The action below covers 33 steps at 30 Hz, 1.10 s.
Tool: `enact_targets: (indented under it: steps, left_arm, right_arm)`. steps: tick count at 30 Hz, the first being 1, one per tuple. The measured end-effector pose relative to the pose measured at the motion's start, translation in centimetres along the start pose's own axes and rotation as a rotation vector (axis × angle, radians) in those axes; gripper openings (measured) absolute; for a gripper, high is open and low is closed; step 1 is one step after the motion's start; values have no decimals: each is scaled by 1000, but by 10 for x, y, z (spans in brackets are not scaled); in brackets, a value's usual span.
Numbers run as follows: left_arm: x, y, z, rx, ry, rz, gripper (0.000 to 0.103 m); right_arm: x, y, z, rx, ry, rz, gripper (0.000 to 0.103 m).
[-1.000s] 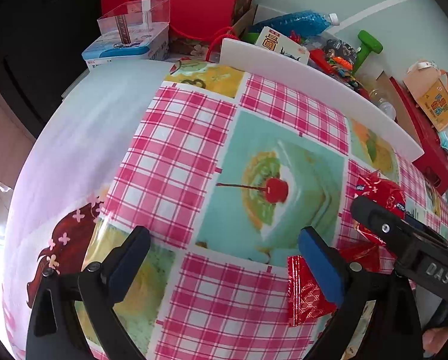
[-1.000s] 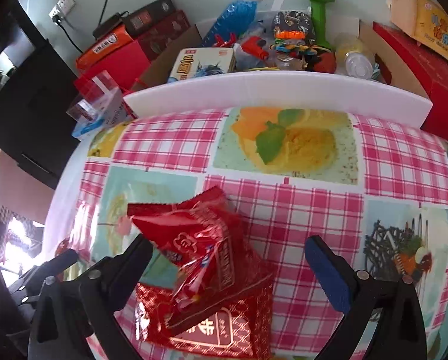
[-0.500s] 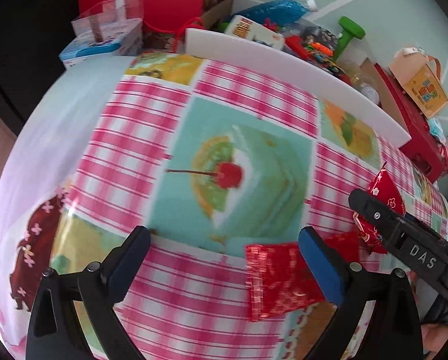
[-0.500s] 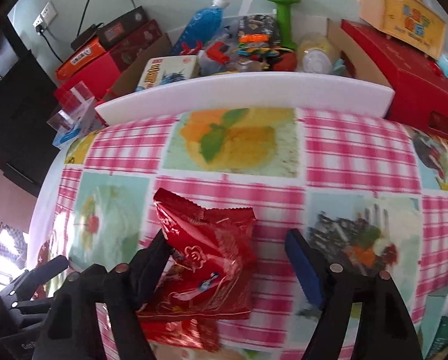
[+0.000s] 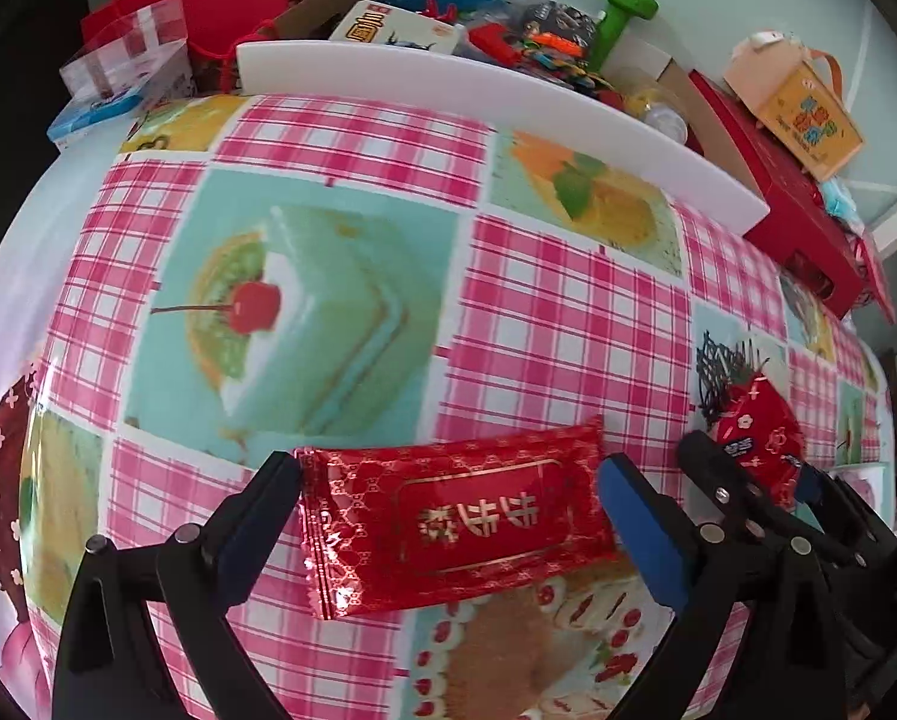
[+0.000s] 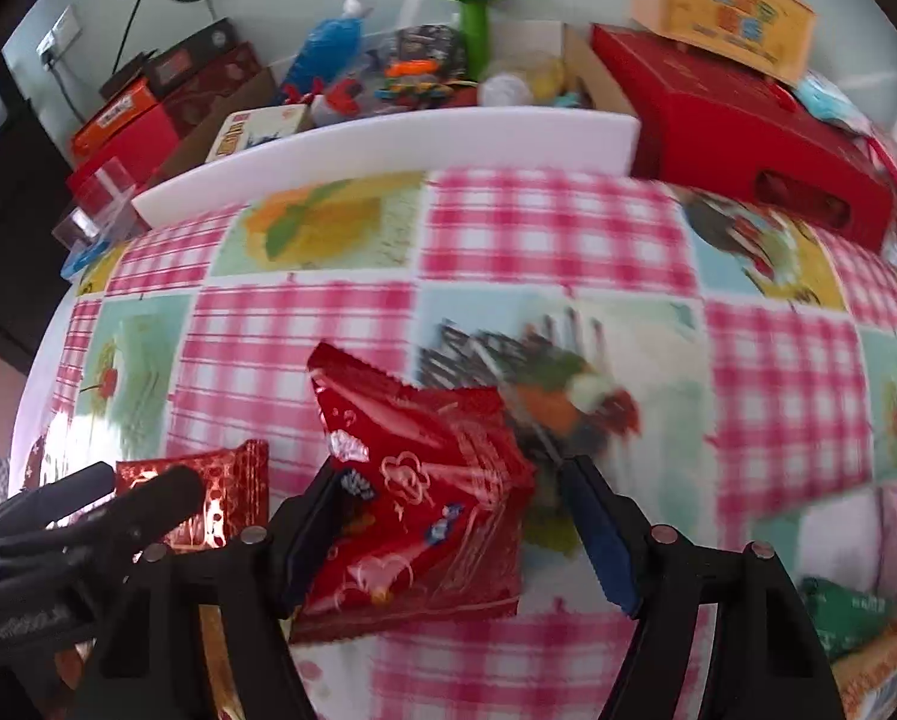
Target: Organize snacks
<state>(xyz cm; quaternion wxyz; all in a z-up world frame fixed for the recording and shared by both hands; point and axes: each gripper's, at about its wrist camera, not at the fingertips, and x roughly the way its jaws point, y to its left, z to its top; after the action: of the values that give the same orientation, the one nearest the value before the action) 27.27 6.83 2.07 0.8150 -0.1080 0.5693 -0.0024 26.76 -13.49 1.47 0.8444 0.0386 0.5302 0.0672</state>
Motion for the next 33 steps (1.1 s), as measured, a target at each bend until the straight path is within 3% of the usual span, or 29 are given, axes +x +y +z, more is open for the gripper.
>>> enact_targets:
  steps: [7, 24, 33]
  left_arm:
    - [10, -23, 2, 26, 6, 50, 102]
    - [23, -78, -8, 70, -1, 63, 103]
    - [10, -70, -30, 6, 38, 72, 103]
  right_arm:
    - [-12, -13, -19, 2, -24, -24, 57]
    - [-30, -10, -61, -33, -89, -78, 55]
    - [-43, -6, -86, -19, -110, -69, 55]
